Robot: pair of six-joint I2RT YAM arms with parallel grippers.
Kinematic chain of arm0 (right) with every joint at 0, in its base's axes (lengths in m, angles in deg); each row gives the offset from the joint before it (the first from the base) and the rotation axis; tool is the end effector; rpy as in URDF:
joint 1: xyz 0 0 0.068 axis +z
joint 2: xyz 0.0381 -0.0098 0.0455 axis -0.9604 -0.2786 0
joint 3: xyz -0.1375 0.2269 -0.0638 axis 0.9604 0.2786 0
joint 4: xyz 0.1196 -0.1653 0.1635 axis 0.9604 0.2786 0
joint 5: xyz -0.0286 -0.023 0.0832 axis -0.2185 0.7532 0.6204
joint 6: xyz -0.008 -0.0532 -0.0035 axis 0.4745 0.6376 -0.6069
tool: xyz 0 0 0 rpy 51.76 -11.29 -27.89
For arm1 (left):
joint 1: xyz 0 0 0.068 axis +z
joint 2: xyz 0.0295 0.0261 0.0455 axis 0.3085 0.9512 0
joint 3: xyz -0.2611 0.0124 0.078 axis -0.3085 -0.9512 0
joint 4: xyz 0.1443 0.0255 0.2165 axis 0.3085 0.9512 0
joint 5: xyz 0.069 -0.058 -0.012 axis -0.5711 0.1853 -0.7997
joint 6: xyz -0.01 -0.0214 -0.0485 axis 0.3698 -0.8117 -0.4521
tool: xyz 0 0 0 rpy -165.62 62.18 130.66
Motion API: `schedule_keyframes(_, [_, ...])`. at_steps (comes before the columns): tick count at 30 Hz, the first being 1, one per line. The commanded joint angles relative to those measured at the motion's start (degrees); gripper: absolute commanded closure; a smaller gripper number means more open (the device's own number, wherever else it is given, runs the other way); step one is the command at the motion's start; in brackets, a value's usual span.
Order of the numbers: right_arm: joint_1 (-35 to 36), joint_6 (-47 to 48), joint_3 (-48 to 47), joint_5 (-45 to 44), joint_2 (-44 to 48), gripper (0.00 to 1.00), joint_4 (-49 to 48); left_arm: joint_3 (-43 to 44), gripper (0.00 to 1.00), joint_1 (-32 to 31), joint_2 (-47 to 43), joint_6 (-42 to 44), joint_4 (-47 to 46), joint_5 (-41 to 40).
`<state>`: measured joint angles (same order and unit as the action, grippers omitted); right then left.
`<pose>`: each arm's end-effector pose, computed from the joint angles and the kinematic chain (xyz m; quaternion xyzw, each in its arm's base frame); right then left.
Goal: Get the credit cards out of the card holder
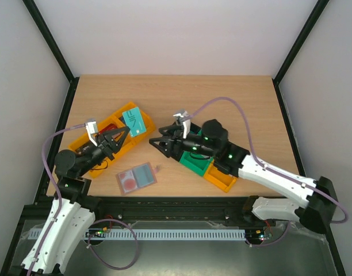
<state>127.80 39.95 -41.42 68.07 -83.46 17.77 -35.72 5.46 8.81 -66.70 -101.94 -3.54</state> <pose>0.1530 0.2395 0.3387 -0.3370 0.6698 0.5504 0.3672 0.1149 -0.0477 0.3286 0.0885 0.5944 -0.5500 0.5799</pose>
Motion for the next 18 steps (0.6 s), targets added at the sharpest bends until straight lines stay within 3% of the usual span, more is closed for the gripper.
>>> schedule_keyframes(1, [0.2, -12.8, 7.0, -2.8, 2.1, 0.26, -28.0, -0.2, 0.98, 0.4, 1.1, -4.9, -9.4, 1.2])
schedule_keyframes(3, [0.2, -17.8, 5.9, -4.6, -0.4, 0.34, -31.7, 0.0, 0.98, 0.3, 1.6, -5.8, -10.7, 1.2])
schedule_keyframes(8, [0.1, -24.2, 4.0, -4.6, -6.1, 0.42, -36.6, 0.1, 0.98, 0.3, 1.6, -6.8, -12.4, 1.0])
schedule_keyframes(13, [0.6, -26.7, 3.9, -1.7, -8.7, 0.62, -42.6, -0.1, 0.98, 0.3, 1.3, -7.0, -12.4, 1.1])
schedule_keyframes(18, [0.9, -28.5, 4.7, 1.2, -10.6, 0.66, -47.8, -0.5, 0.98, 0.3, 1.8, -7.4, -13.0, 0.7])
